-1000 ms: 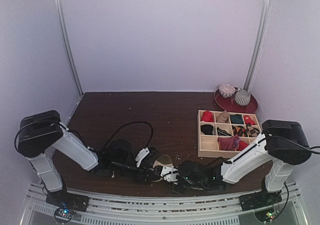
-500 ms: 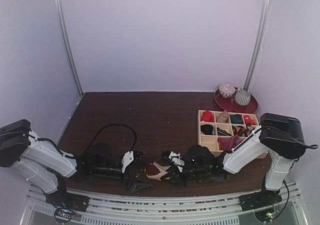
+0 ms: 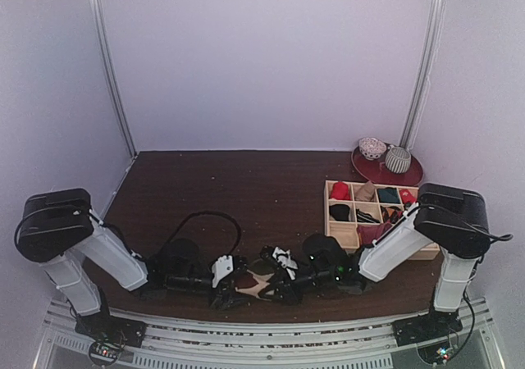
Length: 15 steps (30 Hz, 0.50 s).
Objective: Roll the socks
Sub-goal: Roll the sock at the center of the board.
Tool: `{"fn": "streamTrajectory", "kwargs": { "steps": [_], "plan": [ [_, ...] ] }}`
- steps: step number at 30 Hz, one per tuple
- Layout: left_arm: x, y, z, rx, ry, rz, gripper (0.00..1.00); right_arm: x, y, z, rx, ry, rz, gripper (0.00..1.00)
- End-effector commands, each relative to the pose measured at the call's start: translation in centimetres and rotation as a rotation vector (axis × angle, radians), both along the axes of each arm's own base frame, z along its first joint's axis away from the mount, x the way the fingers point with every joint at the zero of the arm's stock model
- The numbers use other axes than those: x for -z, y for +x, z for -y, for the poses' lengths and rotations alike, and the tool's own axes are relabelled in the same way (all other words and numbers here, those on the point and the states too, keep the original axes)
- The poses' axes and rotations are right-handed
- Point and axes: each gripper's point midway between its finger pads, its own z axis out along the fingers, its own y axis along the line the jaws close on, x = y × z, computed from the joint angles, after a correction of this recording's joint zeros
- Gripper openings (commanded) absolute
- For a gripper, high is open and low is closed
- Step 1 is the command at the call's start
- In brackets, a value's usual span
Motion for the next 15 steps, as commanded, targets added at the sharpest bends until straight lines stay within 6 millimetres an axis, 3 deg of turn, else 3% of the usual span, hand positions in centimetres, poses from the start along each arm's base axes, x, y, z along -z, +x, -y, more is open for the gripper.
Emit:
{"fn": "streamTrajectory", "kwargs": {
  "steps": [1, 3, 6, 8, 11, 15],
  "plan": [
    [1.0, -0.7, 0.2, 0.023, 0.014, -0.055, 0.41, 10.2, -4.5, 7.8, -0.005, -0.412, -0.248, 0.23],
    [1.9, -0.8, -0.1, 0.012, 0.041, -0.083, 0.29, 10.2, -4.5, 7.9, -0.004, -0.411, -0.253, 0.23],
    [2.7, -1.1, -0.5, 0.000, 0.052, -0.116, 0.30, 10.2, -4.5, 8.0, -0.005, -0.407, -0.261, 0.24],
    [3.4, -1.2, -0.6, -0.003, 0.068, -0.145, 0.34, 10.1, -4.4, 7.9, -0.007, -0.398, -0.268, 0.24],
    [4.6, -1.6, -0.8, -0.006, 0.090, -0.189, 0.52, 10.0, -4.5, 7.6, -0.016, -0.386, -0.292, 0.24],
    [5.4, -2.0, -1.2, -0.010, 0.104, -0.226, 0.53, 10.1, -4.6, 7.4, -0.021, -0.385, -0.309, 0.24]
  ]
}}
